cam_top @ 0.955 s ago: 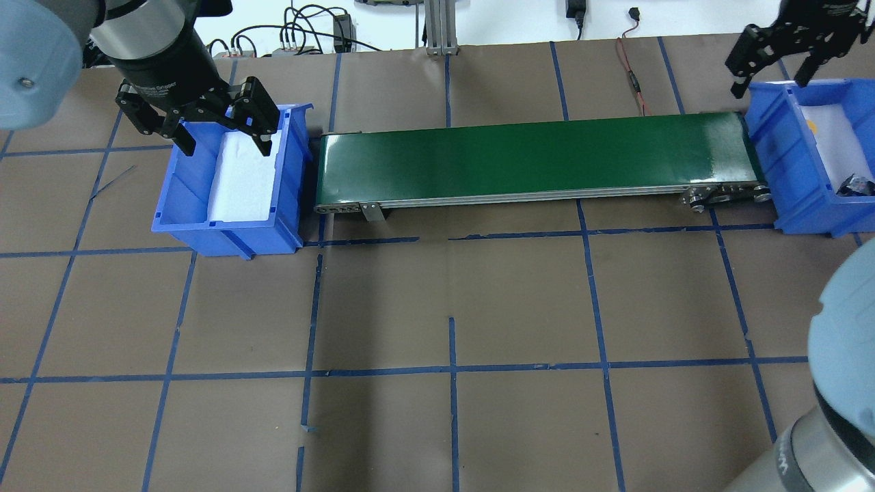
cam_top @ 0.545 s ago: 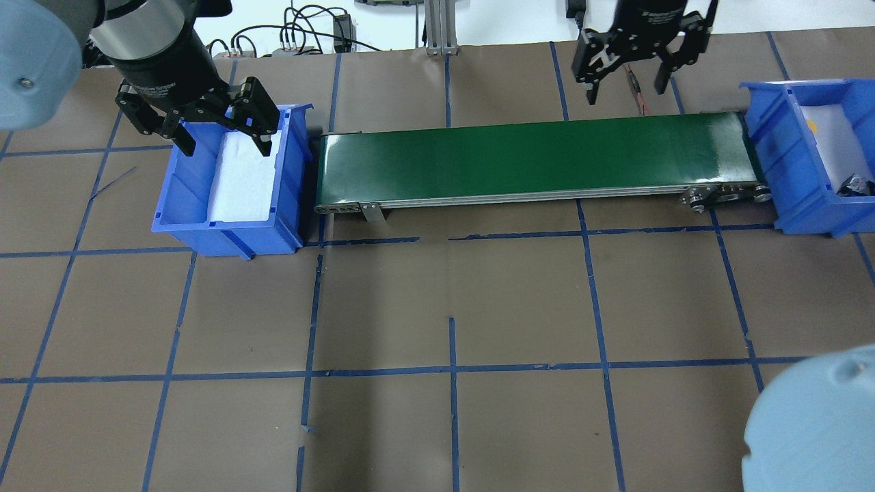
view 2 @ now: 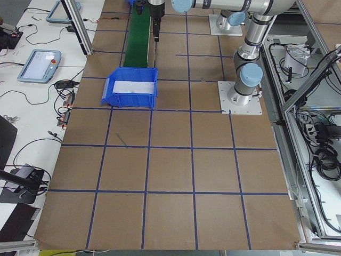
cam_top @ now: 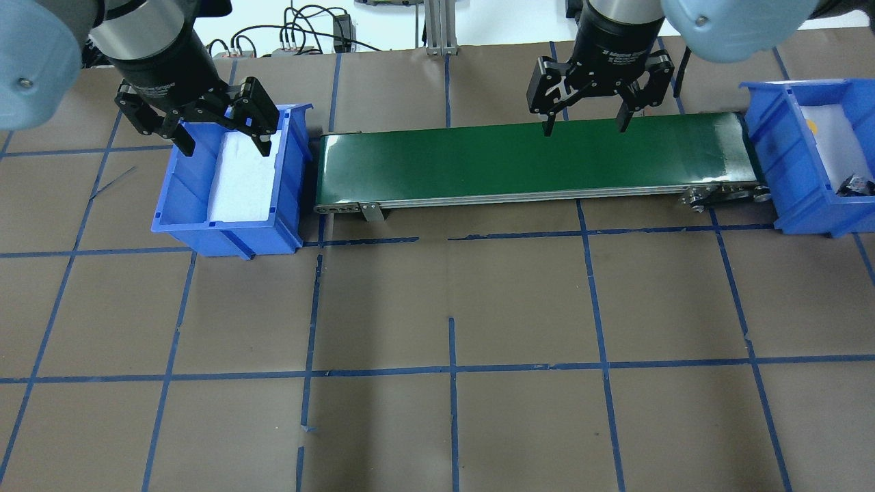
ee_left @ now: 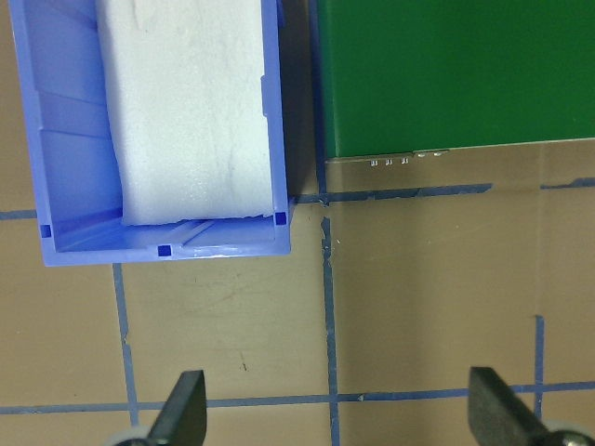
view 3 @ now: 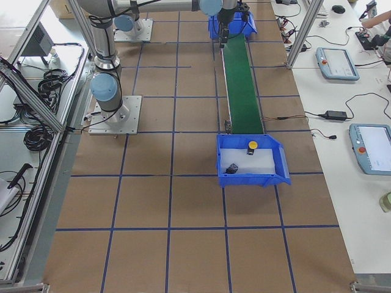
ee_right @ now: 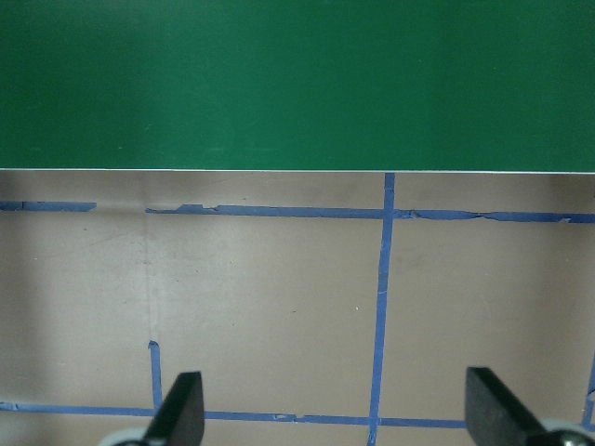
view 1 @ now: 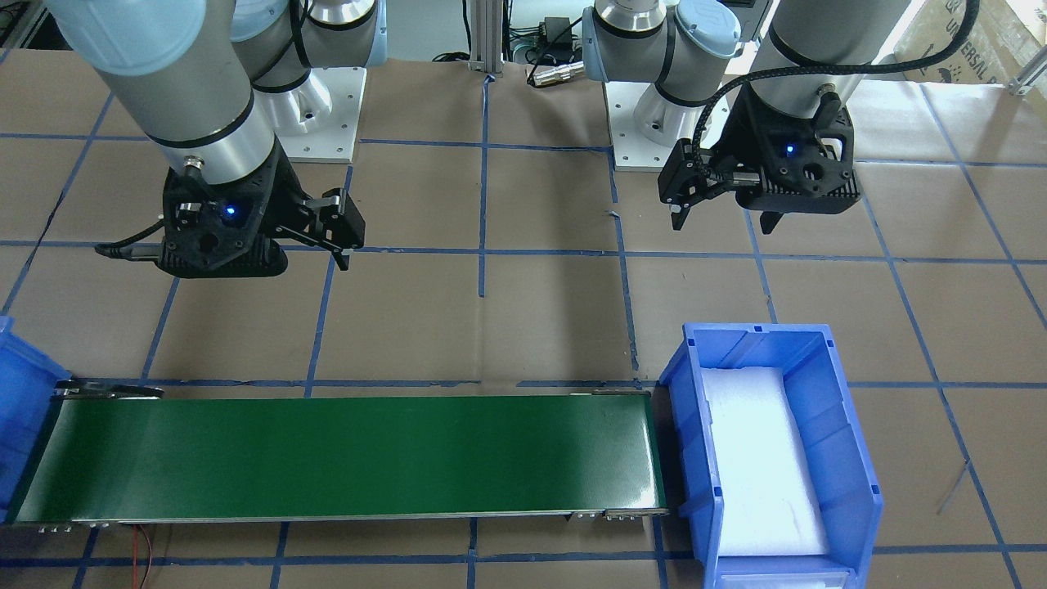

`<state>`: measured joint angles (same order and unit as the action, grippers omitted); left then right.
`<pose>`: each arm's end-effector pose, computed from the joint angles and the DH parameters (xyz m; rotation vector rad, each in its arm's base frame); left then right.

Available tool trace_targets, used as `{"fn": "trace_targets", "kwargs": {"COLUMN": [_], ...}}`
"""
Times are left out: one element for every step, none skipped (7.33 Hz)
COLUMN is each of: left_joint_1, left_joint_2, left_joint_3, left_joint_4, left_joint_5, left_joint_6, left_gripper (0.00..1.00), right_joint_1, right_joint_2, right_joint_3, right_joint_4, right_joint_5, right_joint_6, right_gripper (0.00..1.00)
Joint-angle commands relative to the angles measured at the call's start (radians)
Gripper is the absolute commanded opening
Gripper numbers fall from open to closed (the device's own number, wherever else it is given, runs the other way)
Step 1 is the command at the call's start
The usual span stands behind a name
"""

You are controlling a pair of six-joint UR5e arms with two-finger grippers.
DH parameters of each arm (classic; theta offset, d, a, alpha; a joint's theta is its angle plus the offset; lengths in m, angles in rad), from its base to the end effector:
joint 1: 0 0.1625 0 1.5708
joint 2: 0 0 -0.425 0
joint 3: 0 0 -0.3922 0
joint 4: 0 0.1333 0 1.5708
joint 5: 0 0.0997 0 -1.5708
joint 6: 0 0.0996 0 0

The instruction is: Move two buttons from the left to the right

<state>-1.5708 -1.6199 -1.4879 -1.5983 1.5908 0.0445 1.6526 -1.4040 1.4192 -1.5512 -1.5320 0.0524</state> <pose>-0.1313 -0.5132 0.5013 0.0693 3.1207 -0.0091 0.1824 -0.5458 0.4727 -0.0446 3.1044 0.0579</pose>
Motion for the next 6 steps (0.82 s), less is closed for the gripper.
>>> {"fn": "trace_targets", "kwargs": {"left_joint_1": [0.0,0.0,0.0,0.0,0.0,0.0], "left_joint_2": [0.0,0.0,0.0,0.0,0.0,0.0], "left_joint_3": [0.0,0.0,0.0,0.0,0.0,0.0], "left_joint_4": [0.0,0.0,0.0,0.0,0.0,0.0], "left_joint_5": [0.0,0.0,0.0,0.0,0.0,0.0], "left_joint_6": [0.0,0.0,0.0,0.0,0.0,0.0], "left_gripper": [1.0,1.0,1.0,1.0,1.0,1.0], "right_joint_1": [-0.031,-0.024,-0.036,-0.027,-0.023,-0.025], "right_joint_2": [-0.052,-0.052,-0.052,-0.056,-0.052,-0.052], "right_joint_3": [0.07,0.093,0.115,0.101,0.081,0.08], "right_joint_4": [-0.014,-0.012,-0.035,-0.076,-0.051,-0.011], "right_joint_5": [0.0,0.001,0.0,-0.01,-0.016,-0.017], "right_joint_6": [-0.032,-0.031,-0.034,-0.026,-0.017,-0.016], "right_gripper": [1.0,1.0,1.0,1.0,1.0,1.0]}}
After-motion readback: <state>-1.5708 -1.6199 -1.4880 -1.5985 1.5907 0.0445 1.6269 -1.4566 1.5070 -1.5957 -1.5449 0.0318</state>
